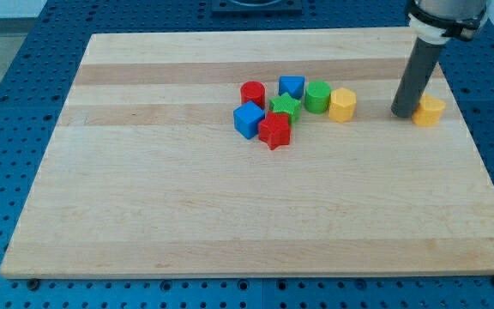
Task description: Slide the yellow hexagon to a bit center right
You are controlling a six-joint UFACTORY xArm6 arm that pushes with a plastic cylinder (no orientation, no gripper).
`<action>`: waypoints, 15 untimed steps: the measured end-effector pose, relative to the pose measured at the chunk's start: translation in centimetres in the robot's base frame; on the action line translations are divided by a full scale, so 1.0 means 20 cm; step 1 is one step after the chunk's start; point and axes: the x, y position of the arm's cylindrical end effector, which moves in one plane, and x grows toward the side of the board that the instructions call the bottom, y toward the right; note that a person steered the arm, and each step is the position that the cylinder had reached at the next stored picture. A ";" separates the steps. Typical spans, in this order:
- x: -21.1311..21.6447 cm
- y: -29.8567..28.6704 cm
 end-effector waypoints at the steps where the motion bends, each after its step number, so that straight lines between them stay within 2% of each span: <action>1: 0.00 0.02; 3: -0.01 0.02; 5: -0.19 0.00; 6: -0.28 -0.13; 8: -0.29 -0.47; 10: -0.26 -0.67; 13: -0.14 -0.69; 15: -0.08 -0.60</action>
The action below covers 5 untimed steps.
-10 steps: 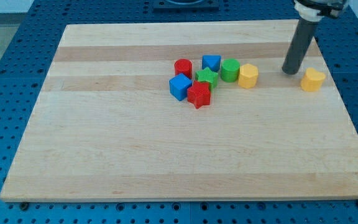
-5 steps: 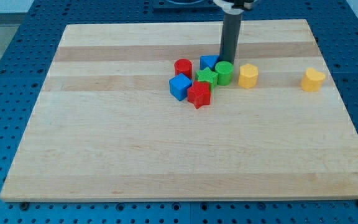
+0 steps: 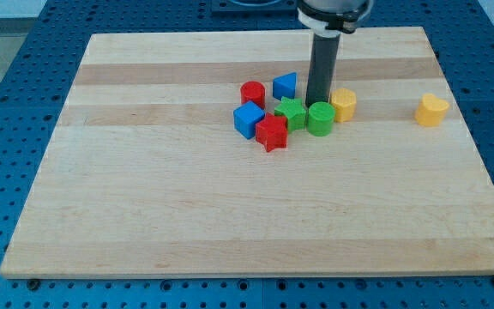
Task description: Slide the yellow hexagon to a bit center right
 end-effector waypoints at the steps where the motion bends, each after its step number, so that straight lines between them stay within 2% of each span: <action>1: 0.00 0.06; 5: -0.03 0.23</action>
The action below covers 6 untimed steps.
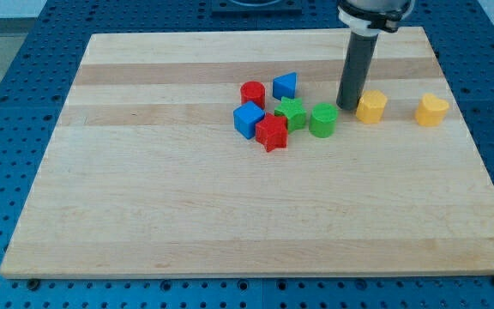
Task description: Slide the yellow hexagon to a bit center right
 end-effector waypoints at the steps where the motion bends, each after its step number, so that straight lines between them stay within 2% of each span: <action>1: -0.06 0.04; 2: -0.10 0.06; 6: -0.01 0.01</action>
